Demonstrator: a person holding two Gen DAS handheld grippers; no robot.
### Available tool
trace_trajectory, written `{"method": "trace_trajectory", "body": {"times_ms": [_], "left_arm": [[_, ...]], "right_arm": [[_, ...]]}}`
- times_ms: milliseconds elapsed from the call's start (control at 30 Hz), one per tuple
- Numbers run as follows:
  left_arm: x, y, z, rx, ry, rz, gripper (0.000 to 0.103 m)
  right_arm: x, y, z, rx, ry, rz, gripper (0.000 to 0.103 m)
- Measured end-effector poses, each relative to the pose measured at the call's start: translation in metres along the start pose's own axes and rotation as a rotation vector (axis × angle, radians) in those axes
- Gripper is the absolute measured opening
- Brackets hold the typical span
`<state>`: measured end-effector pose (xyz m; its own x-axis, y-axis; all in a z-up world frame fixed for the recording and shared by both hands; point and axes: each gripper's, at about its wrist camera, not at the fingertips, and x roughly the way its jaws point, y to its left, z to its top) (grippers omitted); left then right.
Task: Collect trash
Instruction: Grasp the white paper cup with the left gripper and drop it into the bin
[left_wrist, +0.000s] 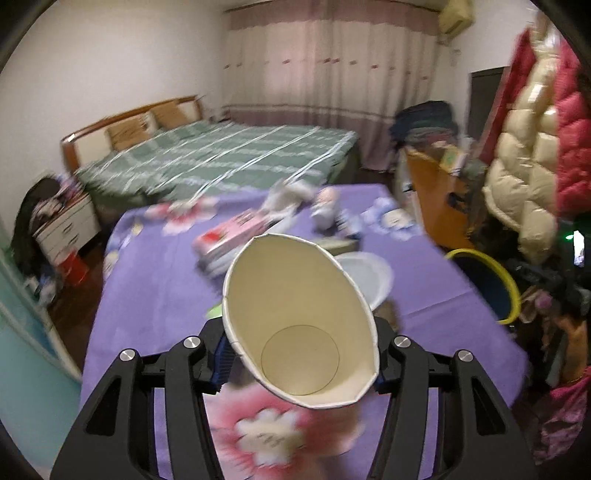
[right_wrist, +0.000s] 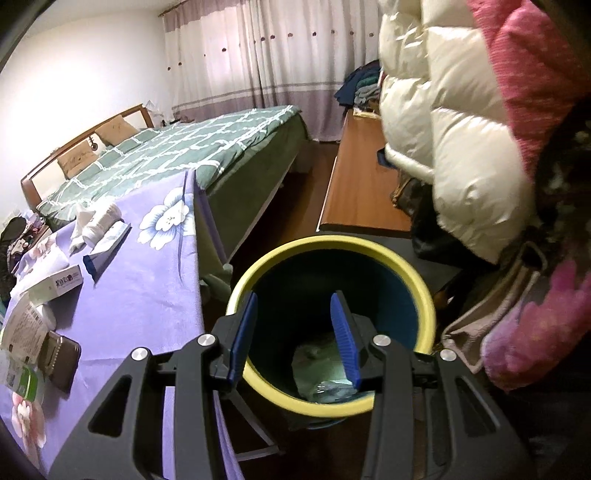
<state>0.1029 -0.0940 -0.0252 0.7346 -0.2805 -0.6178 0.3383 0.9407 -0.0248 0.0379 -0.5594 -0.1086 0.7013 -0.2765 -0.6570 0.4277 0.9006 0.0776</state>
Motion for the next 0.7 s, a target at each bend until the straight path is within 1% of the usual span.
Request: {"method": "trace_trajectory", "body": {"times_ms": [100, 233, 400, 533, 567, 667, 700], "left_arm": [[0.001, -0.035, 0.020, 0.062, -0.028, -0.072, 0.055], [0.020, -0.090, 0.039, 0.142, -0.027, -0.180, 0.055], [0.064, -0.169, 0.058, 0.228, 0.027, -0.334, 0.055], [0.099, -0.230, 0.067, 0.297, 0.054, -0.403, 0.055], [0.112, -0.248, 0.070, 0.314, 0.074, -0.418, 0.055], [0.149, -0.284, 0.071, 0.337, 0.130, -0.460, 0.056], [0.162, -0.296, 0.071, 0.345, 0.151, -0.460, 0.056]], "right_arm": [[-0.011, -0.012, -0.002, 0.012, -0.020, -0.014, 0.044], [-0.023, -0.032, -0.006, 0.035, -0.039, -0.041, 0.044], [-0.036, -0.057, -0.013, 0.063, -0.059, -0.084, 0.044], [-0.039, -0.068, -0.020, 0.068, -0.052, -0.098, 0.045], [-0.039, -0.071, -0.022, 0.069, -0.048, -0.099, 0.045], [-0.038, -0.081, -0.026, 0.084, -0.040, -0.110, 0.045], [-0.037, -0.083, -0.026, 0.089, -0.038, -0.110, 0.045]]}}
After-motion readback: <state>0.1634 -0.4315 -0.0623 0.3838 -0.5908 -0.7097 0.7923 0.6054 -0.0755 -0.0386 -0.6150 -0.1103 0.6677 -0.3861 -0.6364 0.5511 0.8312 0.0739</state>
